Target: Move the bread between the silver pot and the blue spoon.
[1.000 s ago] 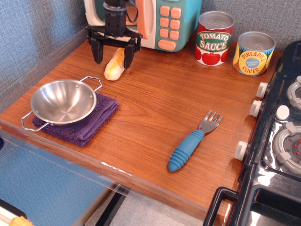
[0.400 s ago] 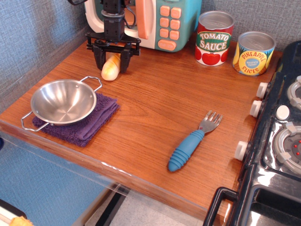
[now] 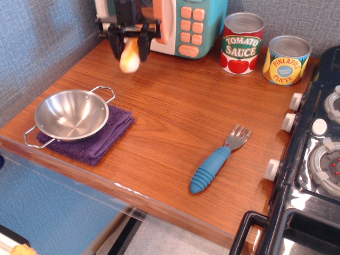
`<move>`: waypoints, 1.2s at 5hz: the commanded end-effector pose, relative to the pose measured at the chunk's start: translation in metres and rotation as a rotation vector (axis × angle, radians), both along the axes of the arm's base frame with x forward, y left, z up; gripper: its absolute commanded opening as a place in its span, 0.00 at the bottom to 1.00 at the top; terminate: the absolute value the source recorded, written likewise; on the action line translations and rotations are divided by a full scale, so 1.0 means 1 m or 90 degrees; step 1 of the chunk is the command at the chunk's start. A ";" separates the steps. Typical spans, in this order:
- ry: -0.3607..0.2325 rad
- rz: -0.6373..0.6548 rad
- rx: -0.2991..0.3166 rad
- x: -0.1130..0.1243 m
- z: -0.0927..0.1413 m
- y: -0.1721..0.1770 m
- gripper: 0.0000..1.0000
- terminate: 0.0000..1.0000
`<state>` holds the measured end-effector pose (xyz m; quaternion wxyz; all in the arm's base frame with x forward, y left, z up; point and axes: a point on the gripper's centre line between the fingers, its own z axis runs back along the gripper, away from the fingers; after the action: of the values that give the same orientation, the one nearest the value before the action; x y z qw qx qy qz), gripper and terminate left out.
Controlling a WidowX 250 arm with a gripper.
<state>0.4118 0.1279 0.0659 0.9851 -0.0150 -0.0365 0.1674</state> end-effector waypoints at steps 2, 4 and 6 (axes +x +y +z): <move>-0.137 -0.131 -0.013 -0.070 0.088 -0.067 0.00 0.00; -0.033 -0.187 0.054 -0.131 0.019 -0.068 0.00 0.00; -0.008 -0.238 0.059 -0.152 -0.008 -0.091 0.00 0.00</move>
<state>0.2599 0.0267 0.0430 0.9994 0.0185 -0.0238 -0.0193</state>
